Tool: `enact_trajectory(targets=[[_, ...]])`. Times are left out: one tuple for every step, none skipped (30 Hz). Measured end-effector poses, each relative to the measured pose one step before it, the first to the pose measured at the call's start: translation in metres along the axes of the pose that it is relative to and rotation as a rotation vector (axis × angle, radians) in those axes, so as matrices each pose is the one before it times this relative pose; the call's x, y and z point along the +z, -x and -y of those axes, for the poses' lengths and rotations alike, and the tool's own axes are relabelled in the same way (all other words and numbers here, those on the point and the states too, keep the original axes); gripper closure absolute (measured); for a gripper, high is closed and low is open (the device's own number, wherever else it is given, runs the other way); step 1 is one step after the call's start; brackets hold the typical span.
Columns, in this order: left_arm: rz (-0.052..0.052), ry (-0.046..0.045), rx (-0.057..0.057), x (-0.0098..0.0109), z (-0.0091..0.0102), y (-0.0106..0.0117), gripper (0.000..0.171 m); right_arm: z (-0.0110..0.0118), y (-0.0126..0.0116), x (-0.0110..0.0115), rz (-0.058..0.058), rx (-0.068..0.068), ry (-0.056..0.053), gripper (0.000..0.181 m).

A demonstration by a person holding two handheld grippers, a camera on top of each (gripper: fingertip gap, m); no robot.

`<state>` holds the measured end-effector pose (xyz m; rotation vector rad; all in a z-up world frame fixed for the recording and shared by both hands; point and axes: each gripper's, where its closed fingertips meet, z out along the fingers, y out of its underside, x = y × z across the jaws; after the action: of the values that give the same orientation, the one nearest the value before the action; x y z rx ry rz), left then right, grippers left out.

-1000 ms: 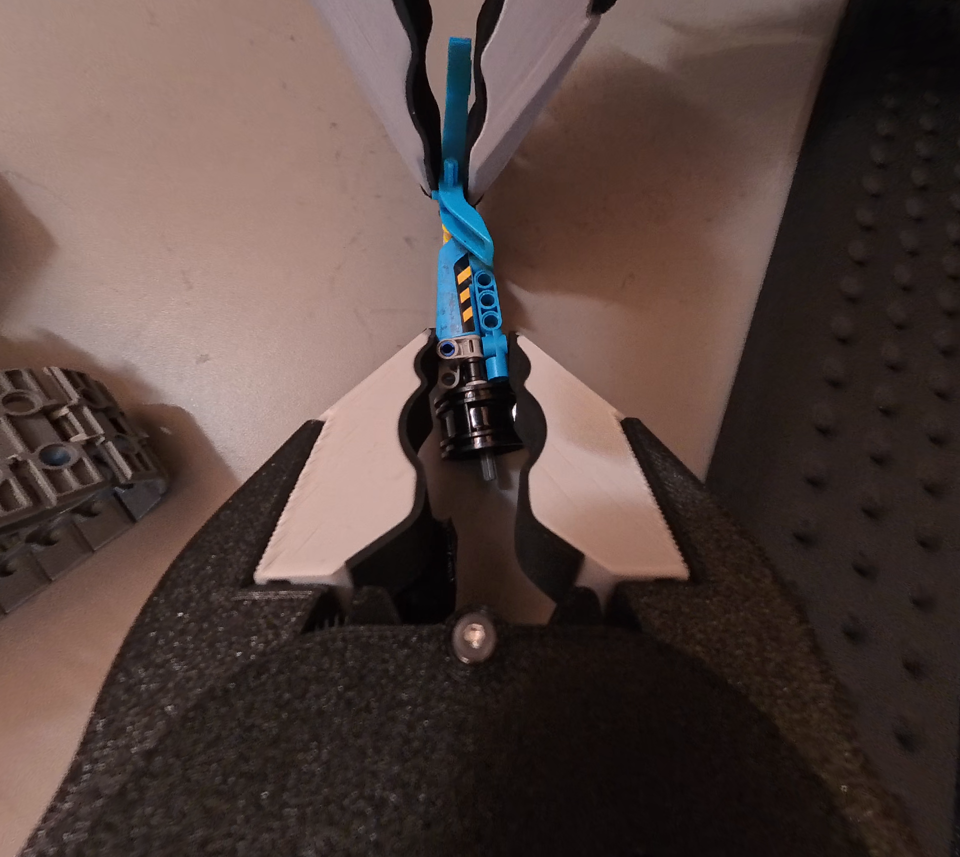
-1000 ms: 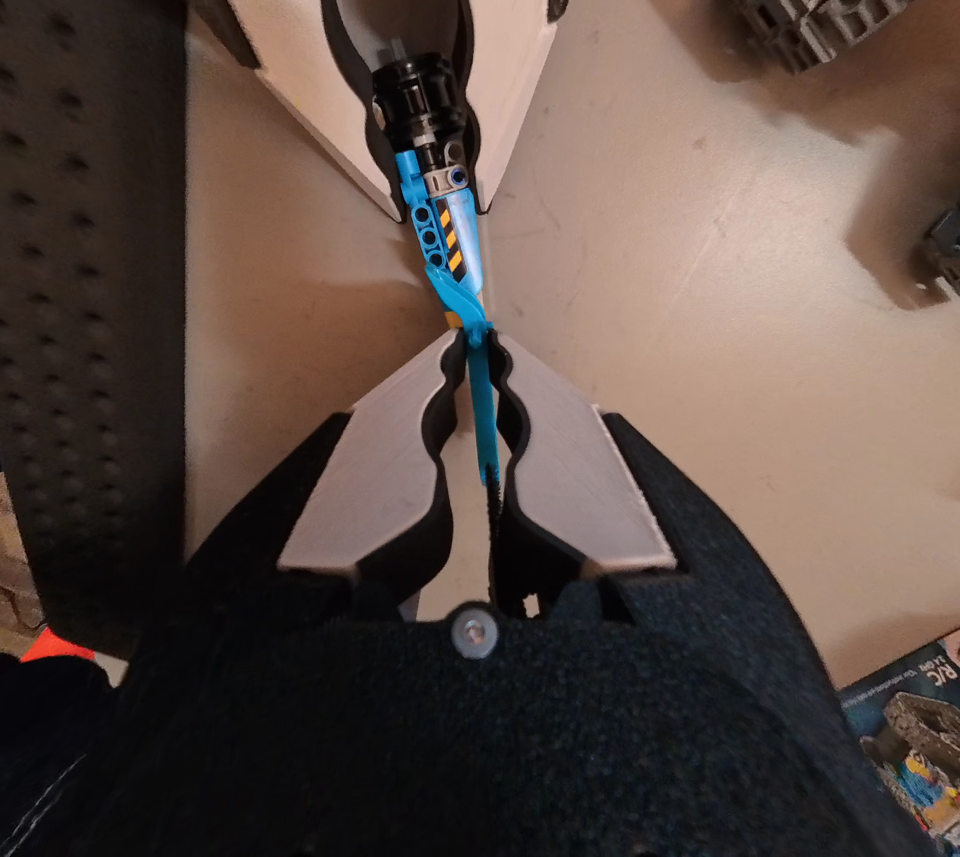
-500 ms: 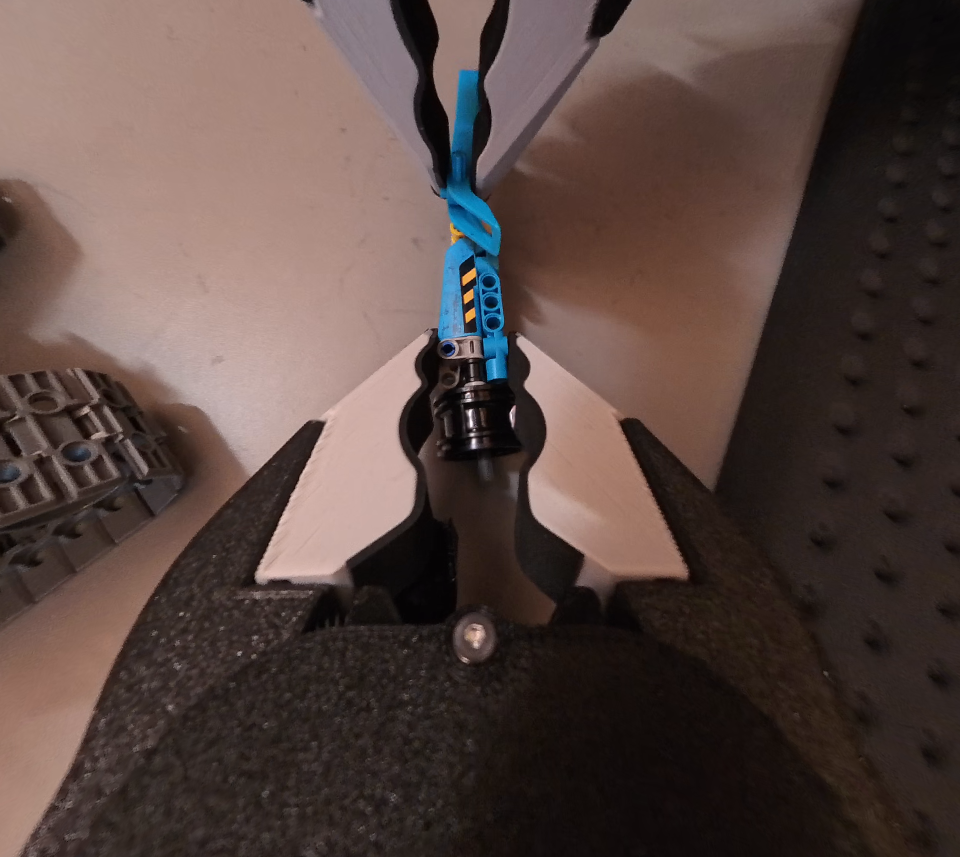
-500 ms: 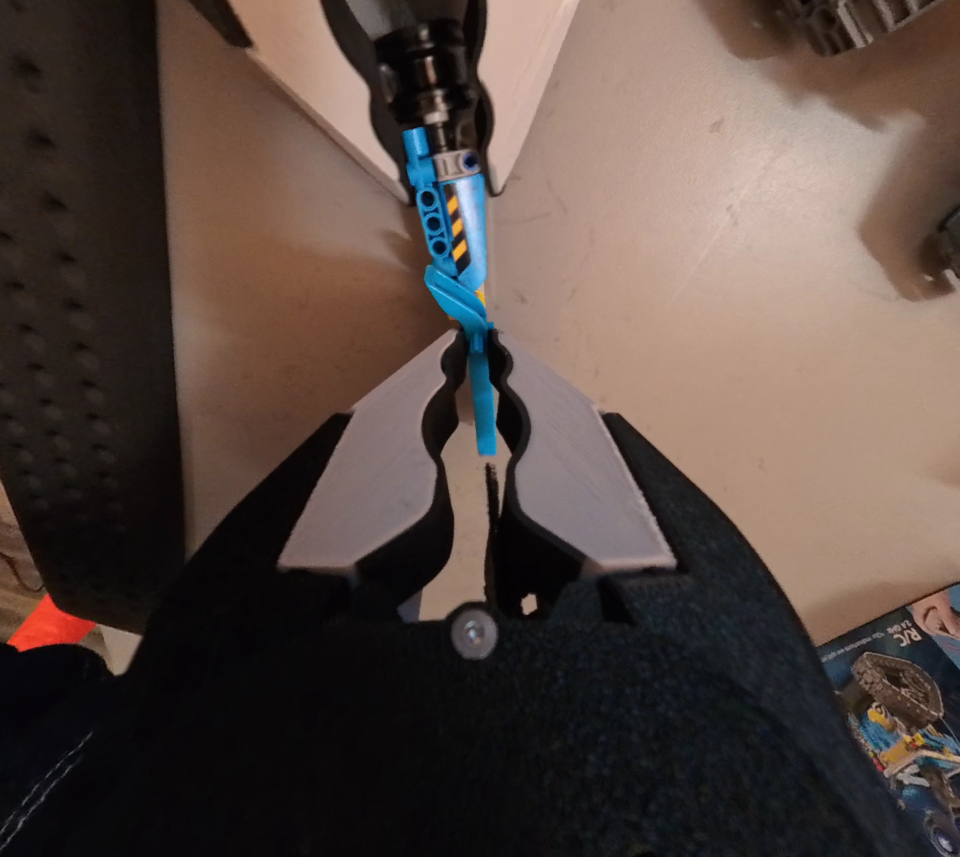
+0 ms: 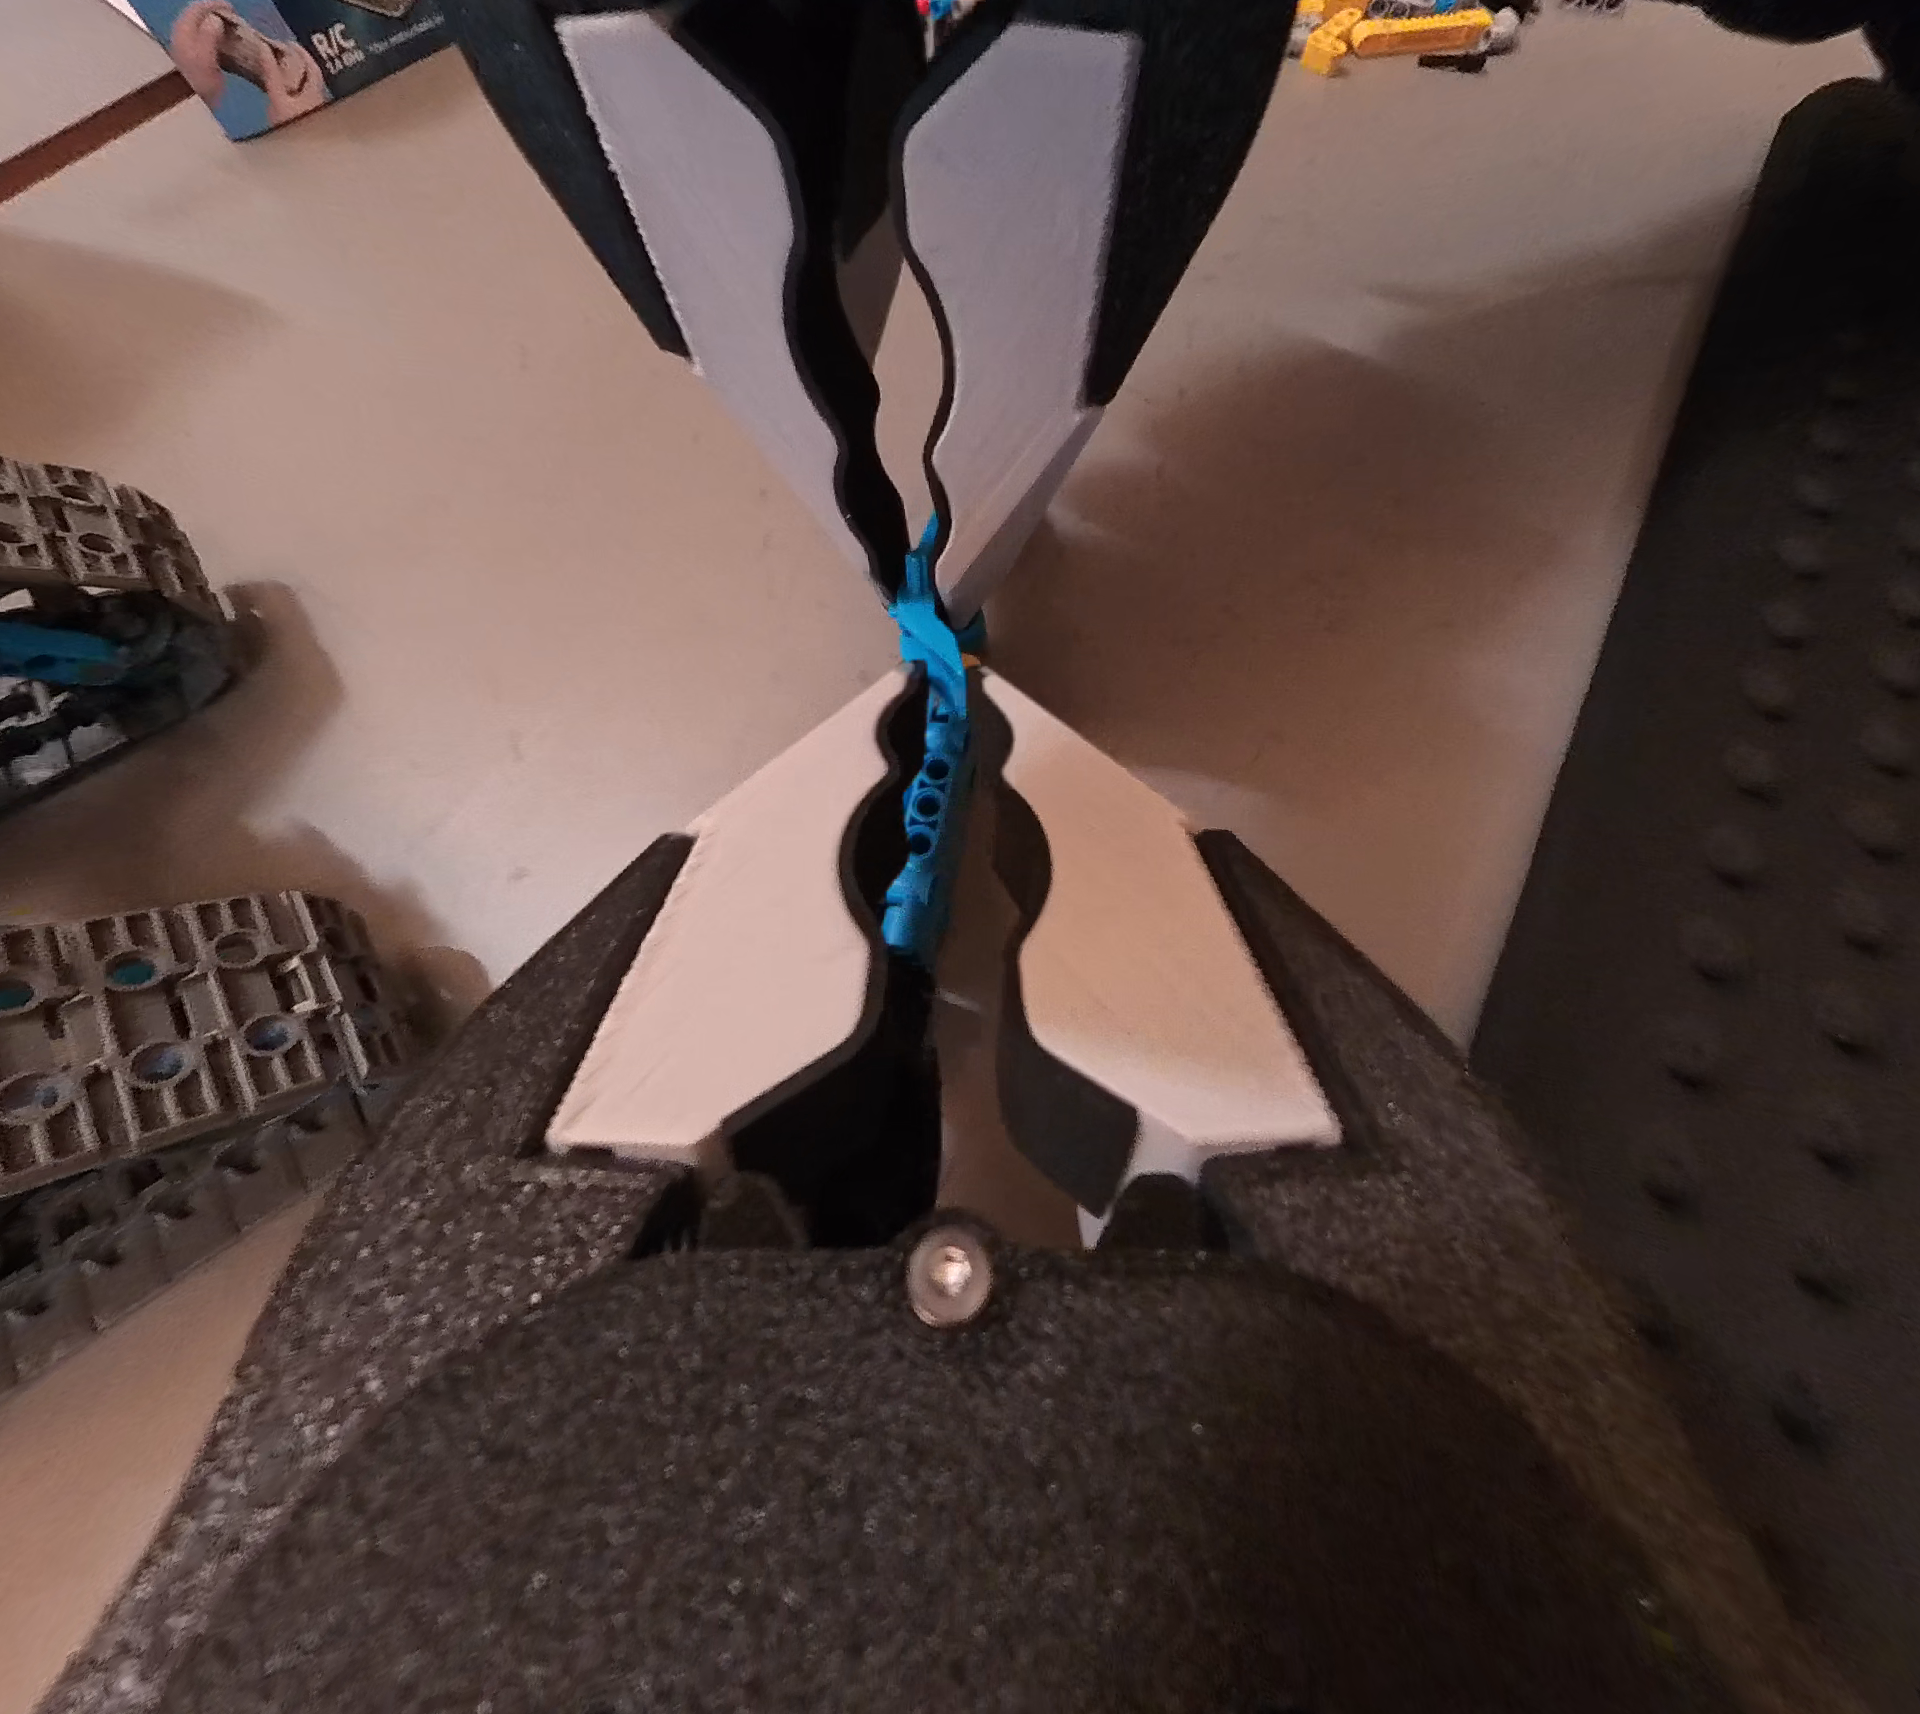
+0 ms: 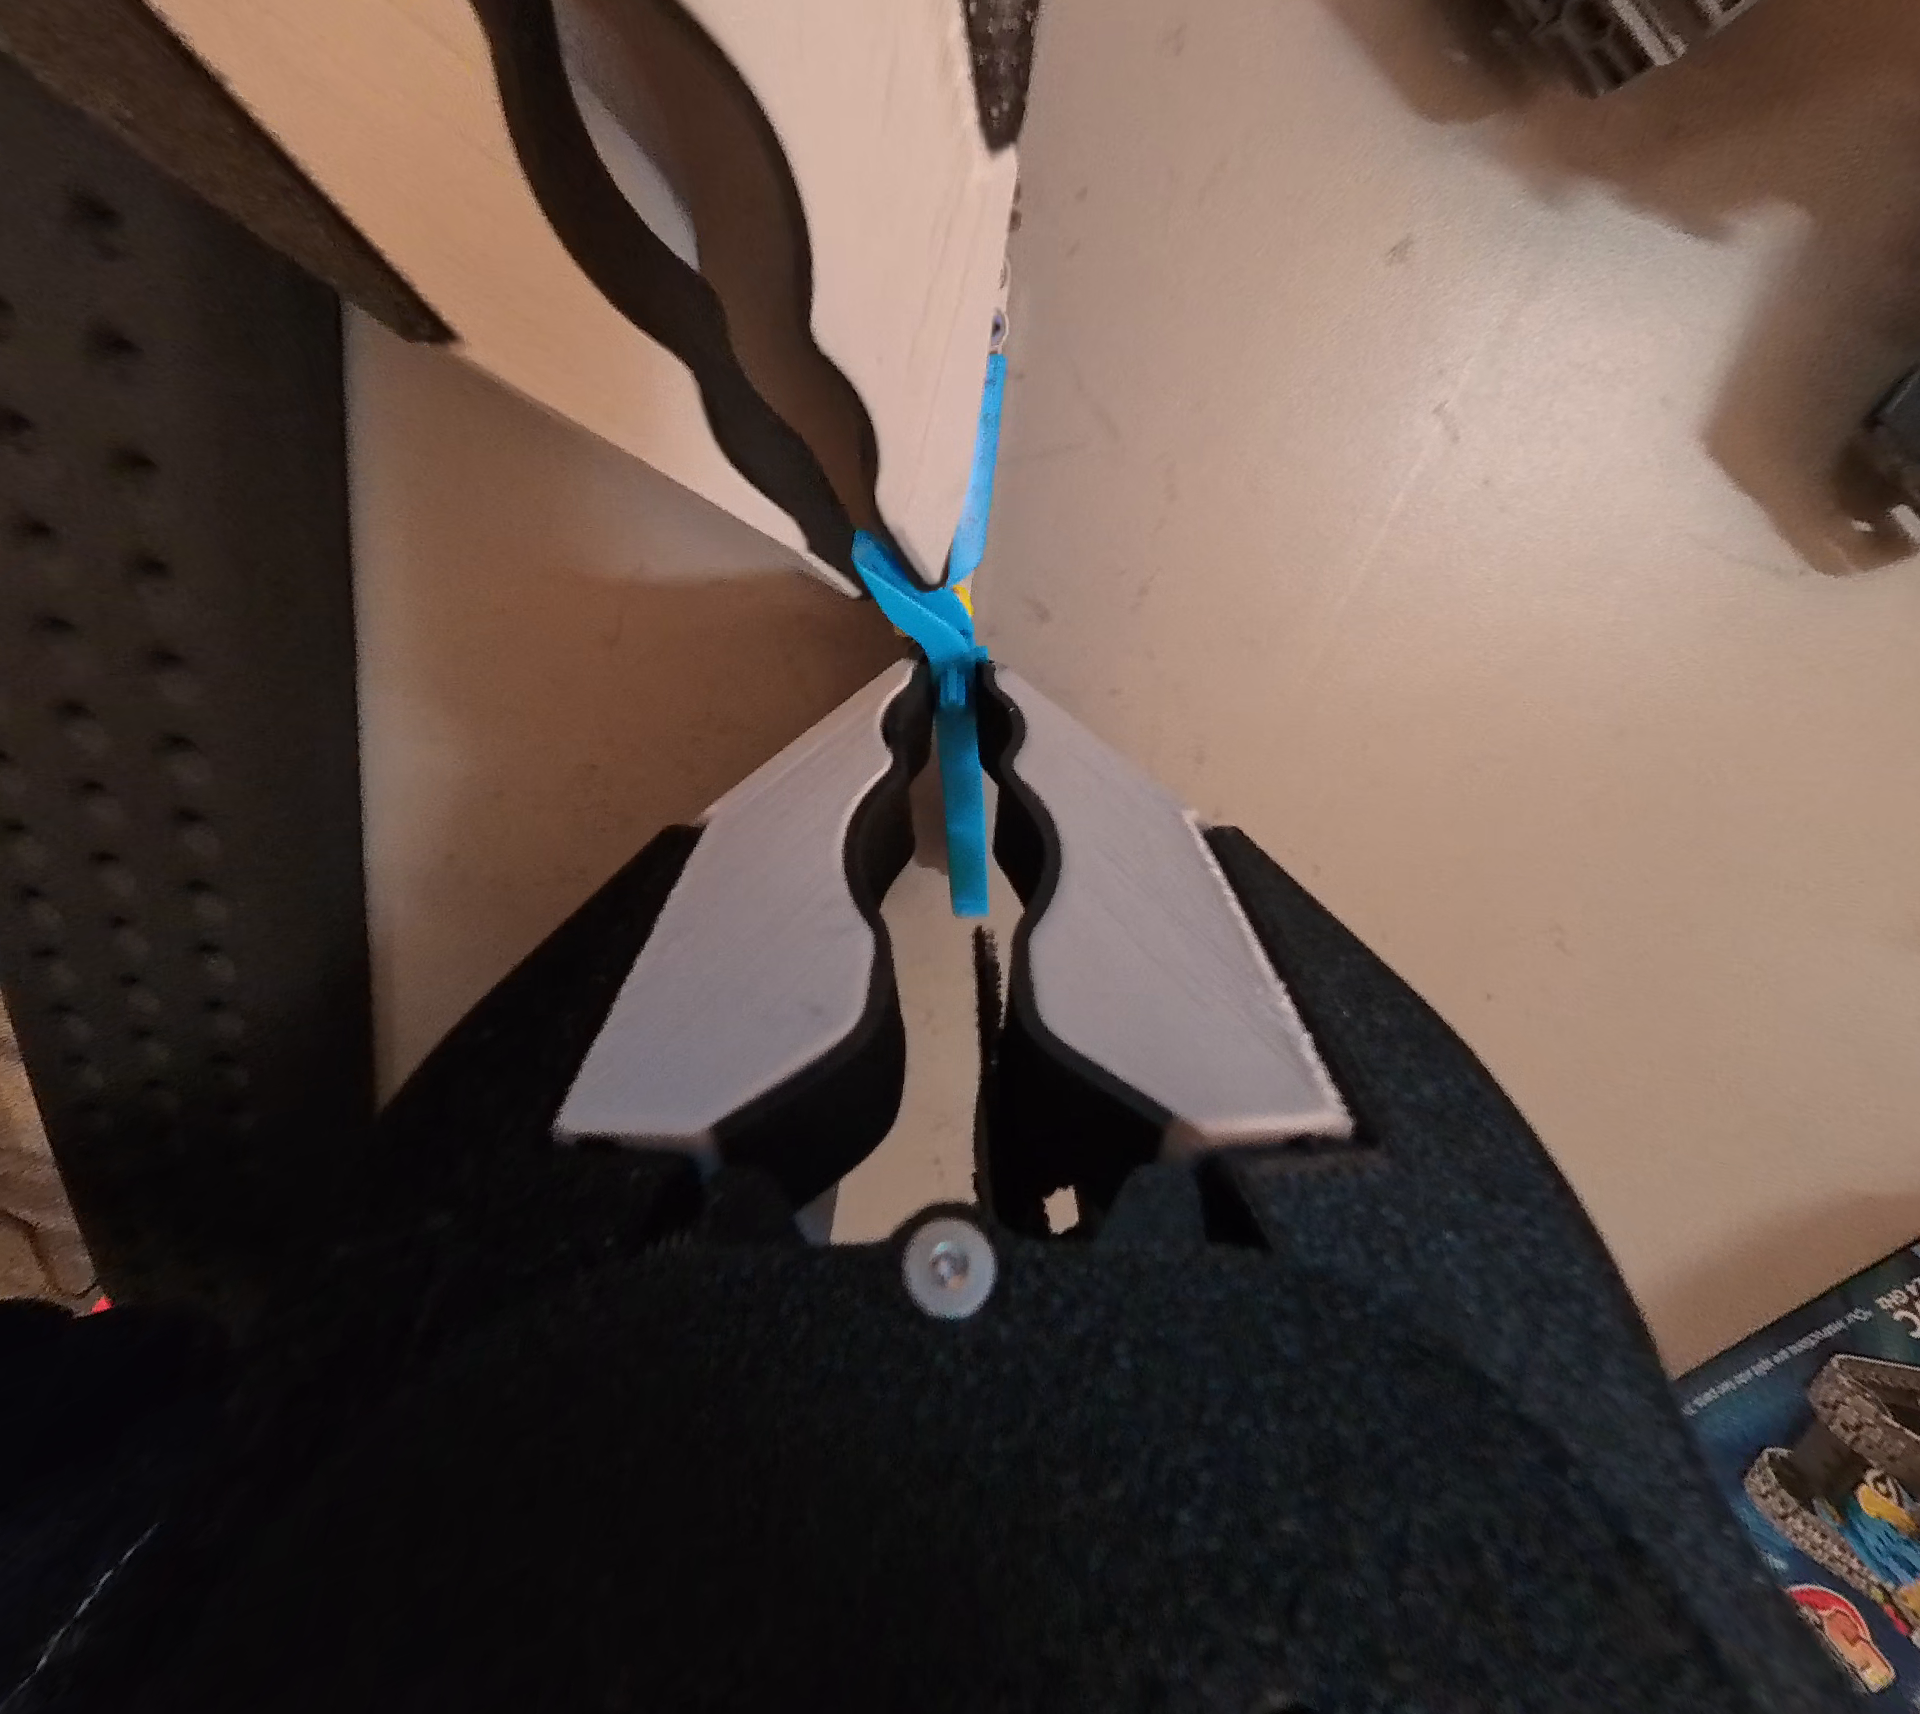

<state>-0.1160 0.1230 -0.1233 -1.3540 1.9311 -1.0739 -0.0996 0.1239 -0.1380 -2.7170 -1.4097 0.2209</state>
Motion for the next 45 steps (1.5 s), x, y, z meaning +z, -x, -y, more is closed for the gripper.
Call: enact_trajectory(targets=[[0.0066, -0.00094, -0.0055, 0.00075, 0.00021, 0.00088, 0.166, -0.00026, -0.00124, -0.00001, -0.0125, -0.0063, -0.001, 0.176], [0.0062, -0.00121, -0.0123, 0.00037, 0.00025, 0.00127, 0.166, -0.00016, -0.00123, 0.0001, -0.0085, -0.001, -0.0024, 0.176], [0.0052, -0.00111, -0.0091, 0.00018, 0.00013, 0.00139, 0.167, 0.00011, -0.00058, 0.0001, -0.0025, 0.0015, -0.0042, 0.176], [0.0069, 0.00089, -0.0075, -0.00001, -0.00029, 0.00181, 0.168, 0.00019, -0.00135, 0.00008, -0.008, -0.0039, -0.0072, 0.175], [0.0004, 0.00006, -0.0171, 0.00006, 0.0, 0.00129, 0.17, 0.00009, -0.00143, 0.00018, -0.0106, -0.0119, -0.0088, 0.175], [-0.007, -0.00065, -0.0219, -0.00001, 0.00023, 0.00042, 0.171, 0.00018, -0.00079, 0.00025, -0.0092, -0.0142, -0.012, 0.174], [-0.002, 0.00215, -0.0108, -0.00019, -0.00015, 0.00117, 0.171, 0.00054, -0.00058, 0.00061, -0.0085, -0.0048, -0.0154, 0.174], [0.0002, 0.00102, -0.0022, -0.00022, -0.00029, 0.00054, 0.171, 0.00049, -0.00029, 0.00009, -0.0018, 0.0045, -0.0144, 0.174], [-0.0025, -0.00143, -0.0018, -0.0002, 0.00002, -0.00037, 0.171, 0.00008, 0.00093, -0.00007, 0.0062, 0.0052, -0.0133, 0.174], [-0.0027, -0.0009, -0.0012, -0.0002, 0.00019, -0.00053, 0.171, 0.00009, 0.00052, -0.0002, 0.0026, -0.0014, -0.0124, 0.174], [-0.0035, -0.0007, -0.004, -0.00018, 0.0, -0.00033, 0.171, 0.0002, 0.00027, -0.00004, -0.0011, -0.0047, -0.0107, 0.173], [-0.0059, -0.00107, -0.0102, -0.00021, 0.00001, -0.00016, 0.171, 0.00016, 0.00012, 0.0, -0.0013, -0.0046, -0.0068, 0.173], [-0.0072, -0.00149, -0.0115, -0.00043, -0.00005, -0.00021, 0.171, -0.00011, -0.00014, -0.00023, -0.0027, -0.0016, -0.0028, 0.171], [-0.0053, -0.00108, -0.0078, -0.00032, -0.00006, -0.00017, 0.171, 0.00061, 0.00072, -0.00011, 0.0012, -0.0019, -0.0065, 0.17], [-0.0024, -0.00028, -0.0038, -0.00027, -0.00019, -0.00008, 0.171, 0.00035, 0.00009, 0.00009, -0.0038, -0.002, -0.0055, 0.17], [-0.0035, -0.00044, -0.0027, -0.00014, -0.00001, -0.00042, 0.171, 0.00063, -0.00032, -0.00025, -0.0079, -0.0019, -0.0089, 0.167], [-0.0048, 0.00046, -0.003, -0.00001, -0.00015, -0.00077, 0.171, 0.00259, 0.00008, -0.00086, -0.0049, 0.002, -0.0196, 0.158], [-0.0028, 0.00101, -0.0039, 0.00018, -0.00029, -0.00038, 0.171, 0.00121, 0.00101, -0.00205, 0.0041, 0.0076, -0.011, 0.158], [-0.0026, -0.00068, -0.0071, -0.00019, -0.00003, 0.0, 0.171, 0.0009, 0.00031, -0.00259, 0.0013, 0.0108, -0.0109, 0.158], [-0.0063, -0.00158, -0.0137, -0.00013, 0.00003, -0.00013, 0.171, 0.00306, -0.00025, -0.00184, -0.0005, 0.0111, -0.0194, 0.158], [-0.0091, -0.00202, -0.0183, -0.00028, -0.00006, -0.00006, 0.171, 0.00362, 0.00244, -0.00022, 0.0157, 0.0054, -0.0177, 0.158], [-0.0077, -0.00138, -0.018, -0.00038, -0.00011, 0.00025, 0.171, 0.00213, 0.00263, 0.00095, 0.0148, 0.0011, -0.0093, 0.158], [-0.0041, -0.00035, -0.0135, -0.00026, -0.00023, 0.00051, 0.171, -0.00071, -0.00028, 0.00152, -0.0021, 0.0032, 0.0068, 0.159], [-0.0034, -0.00011, -0.0072, -0.00027, -0.00026, -0.00001, 0.171, -0.00363, -0.00226, 0.00153, -0.0135, 0.0032, 0.0237, 0.165], [-0.0043, 0.00044, -0.002, -0.00003, -0.00036, -0.00052, 0.171, -0.00195, -0.00207, 0.00064, -0.0124, -0.0006, 0.0109, 0.172], [-0.0034, 0.00122, 0.0011, -0.00001, -0.00038, -0.0009, 0.171, 0.00039, 0.00078, -0.00012, 0.0069, 0.0029, -0.0035, 0.172], [-0.0025, 0.00034, 0.0006, -0.00011, -0.00017, -0.00055, 0.171, 0.0001, 0.0004, 0.00008, 0.0056, 0.0035, 0.0013, 0.172], [-0.0059, 0.00005, -0.0034, -0.00009, -0.00022, -0.00077, 0.171, 0.00004, 0.00084, -0.00009, 0.0072, 0.0057, 0.0025, 0.173], [-0.0138, 0.00127, -0.0074, -0.00015, -0.00056, -0.00158, 0.171, -0.00048, 0.00253, 0.00025, 0.0159, 0.003, 0.0082, 0.173], [-0.0177, 0.00181, -0.011, -0.00009, -0.00079, -0.00201, 0.171, -0.00043, 0.00245, 0.00022, 0.0134, 0.0028, 0.0106, 0.173], [-0.0169, 0.00285, -0.0115, 0.00004, -0.0011, -0.00214, 0.171, -0.00056, 0.00297, 0.0006, 0.0157, 0.0028, 0.0143, 0.173], [-0.0145, 0.00739, -0.0063, 0.00038, -0.00192, -0.0021, 0.171, -0.00074, 0.00317, 0.0015, 0.0146, 0.0012, 0.0184, 0.173], [-0.0105, 0.01393, 0.002, 0.00088, -0.00312, -0.00235, 0.171, -0.001, 0.0031, 0.00295, 0.0112, -0.0001, 0.0235, 0.173], [-0.008, 0.02084, 0.0117, 0.00136, -0.00446, -0.00269, 0.171, -0.00115, 0.00327, 0.00433, 0.0082, -0.0049, 0.0286, 0.173], [0.0004, 0.0251, 0.0247, 0.00097, -0.00486, -0.00221, 0.171, 0.00011, 0.00318, 0.0039, 0.0038, -0.0071, 0.0234, 0.173], [0.0128, 0.01606, 0.043, -0.00089, -0.00345, -0.00137, 0.17, 0.0018, 0.00136, 0.0014, -0.0075, -0.0084, 0.0084, 0.173], [0.0159, -0.00368, 0.0587, -0.00336, -0.00085, -0.00193, 0.169, 0.00341, 0.00267, -0.00103, 0.0053, -0.0024, -0.01, 0.173], [0.0291, -0.01623, 0.0545, -0.00543, 0.00081, 0.00034, 0.164, 0.0032, 0.00419, -0.00149, 0.018, 0.001, -0.0163, 0.174], [0.045, -0.01606, 0.0374, -0.00623, 0.00044, 0.00493, 0.145, 0.00143, 0.002, -0.00104, 0.0046, -0.0022, -0.0123, 0.174], [0.0317, -0.00215, 0.0268, -0.00513, -0.00166, 0.00501, 0.131, -0.00066, 0.00079, -0.00047, 0.0021, 0.0063, -0.0075, 0.173], [0.0106, 0.00992, 0.0188, -0.00316, -0.00319, 0.00287, 0.117, -0.00184, -0.00066, -0.00022, -0.0015, 0.0101, -0.0104, 0.173], [0.0026, 0.01574, 0.0142, -0.00191, -0.00379, 0.00171, 0.108, -0.00242, -0.00244, -0.00066, -0.0064, 0.0209, -0.0205, 0.173], [-0.0005, 0.0155, 0.0153, -0.0011, -0.00348, 0.00046, 0.106, -0.00158, -0.0018, -0.00125, -0.0002, 0.0333, -0.0375, 0.173], [-0.0042, 0.00982, 0.0218, -0.00021, -0.00241, -0.00135, 0.106, -0.00032, 0.00025, -0.00152, 0.0076, 0.0316, -0.0525, 0.173], [0.0049, 0.00673, 0.031, 0.00096, -0.00176, -0.00084, 0.112, 0.00029, 0.00232, -0.00143, 0.0127, 0.027, -0.0582, 0.173]])
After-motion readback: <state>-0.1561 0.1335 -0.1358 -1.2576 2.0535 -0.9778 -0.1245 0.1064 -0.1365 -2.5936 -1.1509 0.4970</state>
